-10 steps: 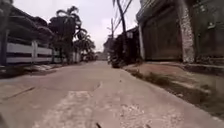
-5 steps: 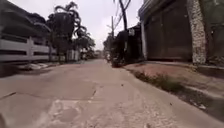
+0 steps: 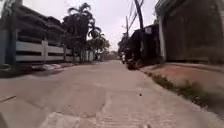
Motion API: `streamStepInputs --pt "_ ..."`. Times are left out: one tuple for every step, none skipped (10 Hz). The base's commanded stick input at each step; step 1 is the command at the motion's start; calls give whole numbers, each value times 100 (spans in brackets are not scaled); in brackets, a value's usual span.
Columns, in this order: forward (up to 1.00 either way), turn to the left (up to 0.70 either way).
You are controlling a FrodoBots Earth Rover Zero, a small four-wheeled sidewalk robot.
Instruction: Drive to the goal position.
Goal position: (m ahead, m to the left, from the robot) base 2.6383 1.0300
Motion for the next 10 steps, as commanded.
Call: streamStepInputs --pt "100 2" --pt "100 2" --pt "100 2" --pt "100 2" --pt "100 2" --pt "100 2" --pt "100 2" --pt "100 2" --pt "100 2" --pt "100 2"
